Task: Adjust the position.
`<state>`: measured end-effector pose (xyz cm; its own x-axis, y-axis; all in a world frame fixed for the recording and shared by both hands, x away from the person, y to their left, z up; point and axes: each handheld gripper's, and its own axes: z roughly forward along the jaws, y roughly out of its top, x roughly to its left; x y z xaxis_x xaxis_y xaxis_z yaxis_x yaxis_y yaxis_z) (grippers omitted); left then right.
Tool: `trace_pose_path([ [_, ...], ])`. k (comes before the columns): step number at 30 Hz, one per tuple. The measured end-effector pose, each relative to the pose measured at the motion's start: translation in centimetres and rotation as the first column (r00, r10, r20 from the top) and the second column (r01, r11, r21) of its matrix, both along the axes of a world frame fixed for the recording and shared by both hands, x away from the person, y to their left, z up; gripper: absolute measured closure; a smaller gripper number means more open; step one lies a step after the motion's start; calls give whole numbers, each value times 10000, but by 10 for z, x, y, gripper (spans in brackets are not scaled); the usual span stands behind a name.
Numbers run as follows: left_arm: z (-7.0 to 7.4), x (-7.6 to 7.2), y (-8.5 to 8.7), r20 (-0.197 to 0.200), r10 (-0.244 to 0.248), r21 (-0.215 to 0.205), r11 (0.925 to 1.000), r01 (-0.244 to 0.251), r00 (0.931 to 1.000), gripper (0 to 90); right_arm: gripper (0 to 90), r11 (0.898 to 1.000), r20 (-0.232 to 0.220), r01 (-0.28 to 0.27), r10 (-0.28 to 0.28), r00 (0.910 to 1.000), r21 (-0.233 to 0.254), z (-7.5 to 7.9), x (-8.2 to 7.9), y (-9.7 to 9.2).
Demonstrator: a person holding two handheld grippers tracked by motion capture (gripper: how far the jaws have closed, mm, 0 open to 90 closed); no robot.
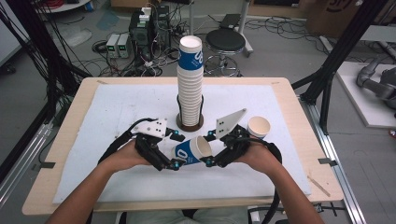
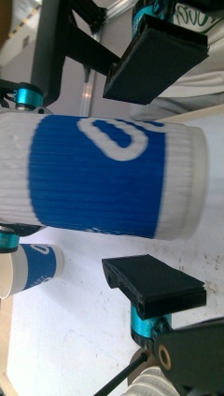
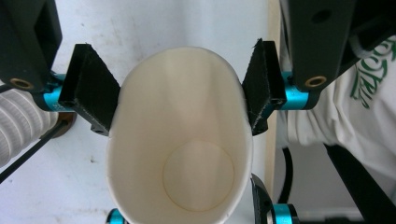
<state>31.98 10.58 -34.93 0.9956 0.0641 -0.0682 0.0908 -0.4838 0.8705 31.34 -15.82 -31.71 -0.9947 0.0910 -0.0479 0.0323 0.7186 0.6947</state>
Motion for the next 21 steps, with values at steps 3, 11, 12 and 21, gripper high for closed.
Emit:
trace_pose_path([
  [3, 2, 1, -3, 56, -48, 201, 9998, 47, 10000, 163, 330, 9981, 53, -117, 120, 9999, -607, 4, 0, 8],
  [11, -3, 3, -12, -117, -199, 996, 9948, 210, 9997, 177, 330, 9826, 252, -328, 380, 9990, -1830, 11, -2, 25],
  [12, -3, 3, -12, -115, -230, 1100, 9936, 241, 9997, 182, 330, 9786, 311, -376, 447, 9985, -2022, 12, -2, 27],
  [21, -8, 3, -19, -215, -303, 1415, 9894, 330, 9993, 224, 329, 9491, 563, -450, 657, 9963, -3118, 14, -6, 41],
])
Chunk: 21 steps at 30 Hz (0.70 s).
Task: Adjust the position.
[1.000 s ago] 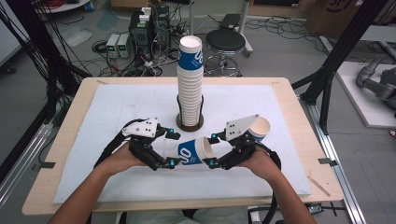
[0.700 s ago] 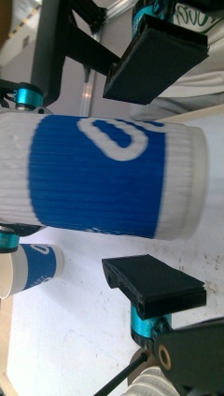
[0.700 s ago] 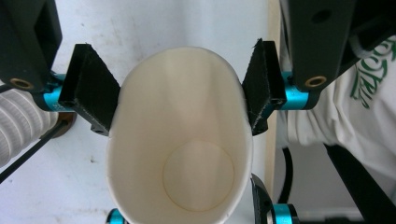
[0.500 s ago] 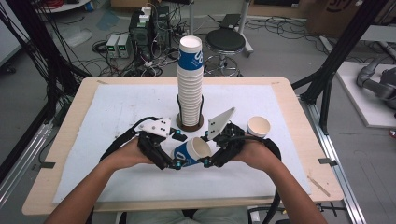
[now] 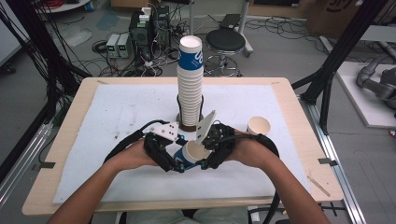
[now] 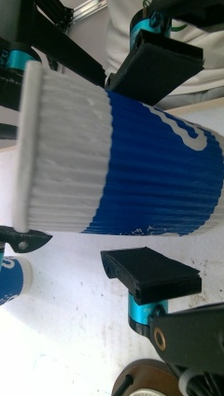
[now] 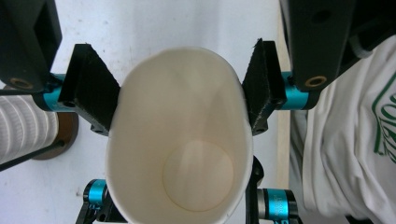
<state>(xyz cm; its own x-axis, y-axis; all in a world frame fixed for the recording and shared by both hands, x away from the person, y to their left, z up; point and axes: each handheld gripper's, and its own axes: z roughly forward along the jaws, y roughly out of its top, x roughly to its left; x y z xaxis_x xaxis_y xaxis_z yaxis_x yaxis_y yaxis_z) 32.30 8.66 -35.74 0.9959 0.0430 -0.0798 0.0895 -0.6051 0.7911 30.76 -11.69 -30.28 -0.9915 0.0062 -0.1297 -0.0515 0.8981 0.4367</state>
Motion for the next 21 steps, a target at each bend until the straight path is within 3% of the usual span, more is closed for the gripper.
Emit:
trace_pose_path([
  [8, -3, -1, -2, 28, -107, 33, 9999, 107, 9999, 277, 329, 9995, 59, -90, 92, 9999, -288, 1, -1, 6],
  [16, -7, -2, 0, 198, -125, -261, 9996, 130, 9997, 302, 307, 9993, 63, -111, 113, 9999, -355, 0, 0, 6],
  [21, -9, -2, 5, 178, 36, -911, 9958, -20, 9998, 288, 242, 9985, -88, 125, -120, 9999, 527, -1, 3, 1],
])
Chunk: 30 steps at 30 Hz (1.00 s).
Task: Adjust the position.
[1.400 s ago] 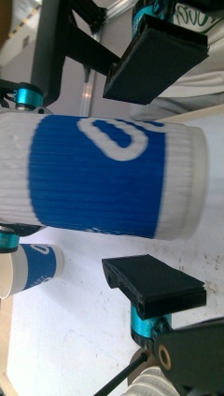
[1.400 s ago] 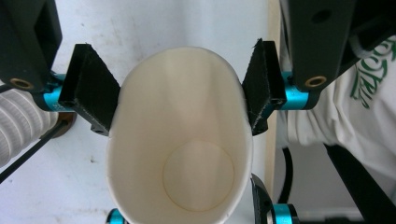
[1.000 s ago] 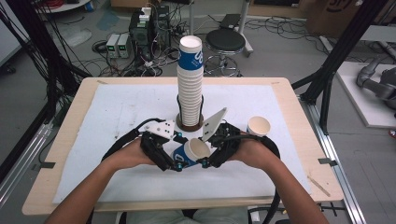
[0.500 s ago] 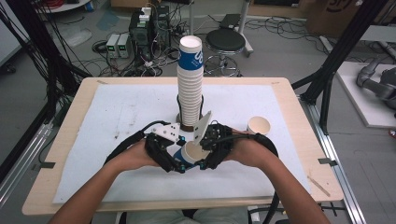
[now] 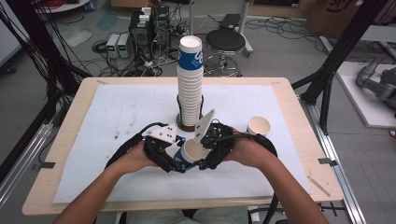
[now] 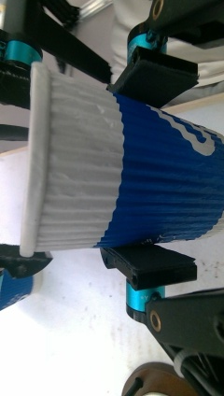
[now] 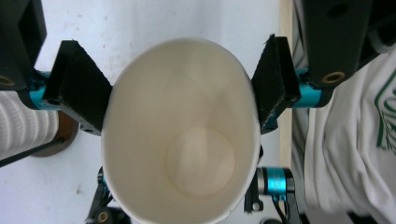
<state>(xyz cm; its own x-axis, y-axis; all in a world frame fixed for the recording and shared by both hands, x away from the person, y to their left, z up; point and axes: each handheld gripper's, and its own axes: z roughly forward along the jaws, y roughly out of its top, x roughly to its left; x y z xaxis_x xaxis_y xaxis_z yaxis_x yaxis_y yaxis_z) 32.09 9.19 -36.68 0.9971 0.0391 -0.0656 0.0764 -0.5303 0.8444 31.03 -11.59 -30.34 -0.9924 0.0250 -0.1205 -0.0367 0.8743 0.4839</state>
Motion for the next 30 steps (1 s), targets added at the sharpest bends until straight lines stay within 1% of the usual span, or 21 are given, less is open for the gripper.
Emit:
trace_pose_path([
  [1, -1, 1, 2, 24, 55, -67, 10000, -55, 10000, 287, 237, 9998, -90, 83, -81, 9999, 193, 1, 0, -2],
  [2, -3, 1, 4, -45, 164, -179, 9997, -165, 9999, 285, 225, 9975, -73, 122, -117, 9999, 691, 2, 1, -5],
  [4, -6, 1, 8, -119, 284, -433, 9986, -289, 9995, 283, 219, 9913, -260, 233, -201, 9995, 1293, 5, 2, -12],
  [5, -7, 1, 9, -107, 315, -491, 9983, -320, 9994, 281, 219, 9857, -319, 272, -222, 9992, 1664, 8, 2, -16],
  [6, -8, 1, 12, -135, 407, -690, 9968, -415, 9991, 281, 219, 9804, -347, 325, -263, 9991, 1944, 9, 2, -19],
  [7, -9, 0, 13, -200, 561, -913, 9941, -577, 9982, 280, 218, 9709, -424, 483, -394, 9983, 2344, 11, 2, -25],
  [8, -10, 1, 15, -155, 619, -985, 9931, -632, 9980, 279, 218, 9624, -435, 548, -448, 9980, 2659, 12, 2, -29],
  [9, -11, 1, 18, -179, 771, -1162, 9901, -786, 9969, 279, 218, 9560, -441, 611, -505, 9977, 2869, 12, 2, -33],
  [10, -12, 0, 19, -221, 907, -1289, 9873, -928, 9956, 279, 217, 9446, -503, 805, -679, 9964, 3182, 12, 2, -38],
  [11, -12, 1, 22, -160, 991, -1387, 9852, -1003, 9950, 279, 216, 9356, -525, 899, -766, 9957, 3413, 11, 3, -42],
  [13, -14, 2, 28, -142, 1279, -1708, 9769, -1285, 9917, 279, 216, 9115, -618, 1220, -1062, 9924, 3929, 8, 3, -52],
  [14, -14, 2, 30, -134, 1404, -1832, 9730, -1404, 9900, 279, 215, 8943, -702, 1512, -1341, 9885, 4212, 5, 3, -58],
  [15, -15, 2, 33, -133, 1537, -1966, 9684, -1533, 9880, 279, 215, 8830, -736, 1622, -1445, 9868, 4406, 4, 4, -62],
  [16, -15, 2, 35, -88, 1684, -2091, 9636, -1665, 9857, 279, 215, 8687, -913, 1849, -1609, 9827, 4595, 1, 4, -66],
  [19, -17, 3, 44, -30, 2055, -2528, 9467, -1996, 9786, 280, 215, 8325, -1037, 2361, -2132, 9715, 5012, -5, 5, -79],
  [21, -18, 4, 48, -22, 2249, -2785, 9357, -2166, 9744, 279, 215, 8126, -1134, 2642, -2409, 9639, 5195, -9, 5, -84],
  [22, -19, 4, 49, -26, 2314, -2875, 9316, -2223, 9729, 280, 215, 8120, -1123, 2672, -2451, 9630, 5189, -11, 4, -87],
  [25, -20, 4, 53, -24, 2489, -3171, 9184, -2368, 9685, 280, 215, 7984, -1146, 2895, -2708, 9558, 5279, -18, 3, -93],
  [27, -20, 4, 55, 72, 2600, -3259, 9135, -2435, 9656, 280, 215, 7901, -1131, 3048, -2904, 9502, 5319, -23, 3, -97],
  [29, -20, 4, 57, 69, 2686, -3384, 9070, -2505, 9632, 280, 215, 7836, -1239, 3173, -2987, 9463, 5341, -27, 2, -101],
  [30, -20, 4, 58, 123, 2739, -3448, 9039, -2530, 9617, 279, 215, 7763, -1265, 3257, -3077, 9430, 5398, -29, 2, -103],
])
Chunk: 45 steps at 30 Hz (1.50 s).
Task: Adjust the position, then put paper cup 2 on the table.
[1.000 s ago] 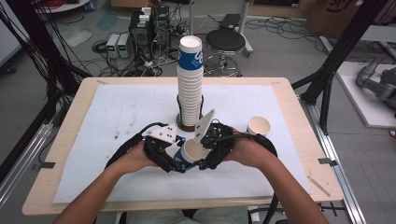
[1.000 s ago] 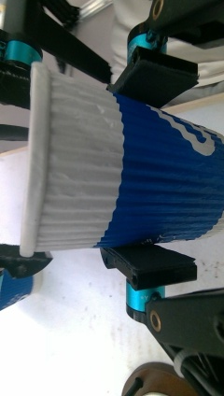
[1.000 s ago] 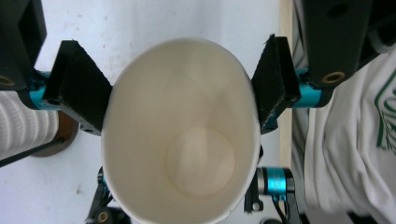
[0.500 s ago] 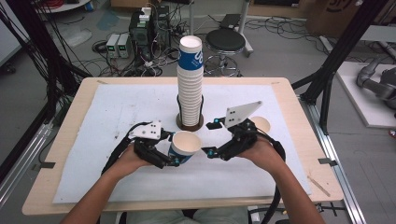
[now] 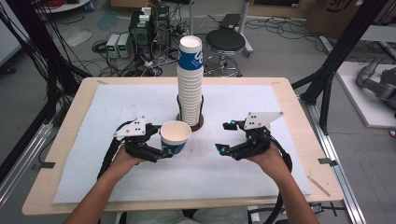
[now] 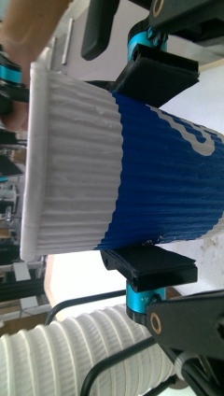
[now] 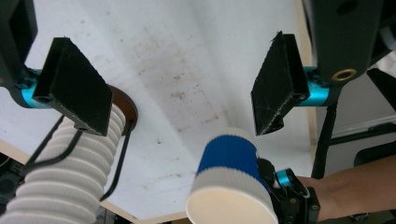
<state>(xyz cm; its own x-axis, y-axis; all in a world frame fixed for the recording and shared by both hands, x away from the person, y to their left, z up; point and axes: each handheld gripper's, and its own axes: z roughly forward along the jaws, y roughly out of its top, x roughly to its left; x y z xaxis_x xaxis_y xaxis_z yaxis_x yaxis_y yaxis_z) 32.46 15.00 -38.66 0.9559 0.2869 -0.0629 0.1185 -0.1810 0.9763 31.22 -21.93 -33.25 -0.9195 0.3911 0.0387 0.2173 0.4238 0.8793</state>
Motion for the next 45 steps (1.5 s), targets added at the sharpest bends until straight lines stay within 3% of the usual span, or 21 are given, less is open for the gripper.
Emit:
trace_pose_path([
  [8, 1, 1, 16, 400, 705, -864, 9940, -668, 9967, 280, 214, 9936, 343, 1066, -1079, 9936, 371, -15, -5, -20],
  [11, 0, 1, 23, 573, 919, -1102, 9903, -852, 9941, 280, 211, 9862, 542, 1528, -1563, 9862, 638, -21, -7, -28],
  [13, -1, 1, 27, 647, 1113, -1178, 9877, -1031, 9917, 280, 211, 9779, 864, 1954, -2015, 9757, 744, -25, -8, -34],
  [16, -3, 1, 32, 696, 1279, -1327, 9841, -1179, 9893, 280, 209, 9659, 923, 2358, -2458, 9649, 1068, -30, -8, -40],
  [23, -6, 1, 37, 761, 1329, -1491, 9815, -1205, 9882, 281, 209, 9627, 1118, 2485, -2600, 9591, 1072, -30, -9, -43],
  [33, -4, 1, 41, 861, 1488, -1699, 9765, -1327, 9851, 280, 209, 9620, 1116, 2486, -2610, 9589, 1133, -30, -10, -44],
  [45, -3, 5, 58, 957, 2078, -2147, 9593, -1836, 9735, 277, 209, 9641, 1037, 2434, -2543, 9616, 1064, -33, -9, -42],
])
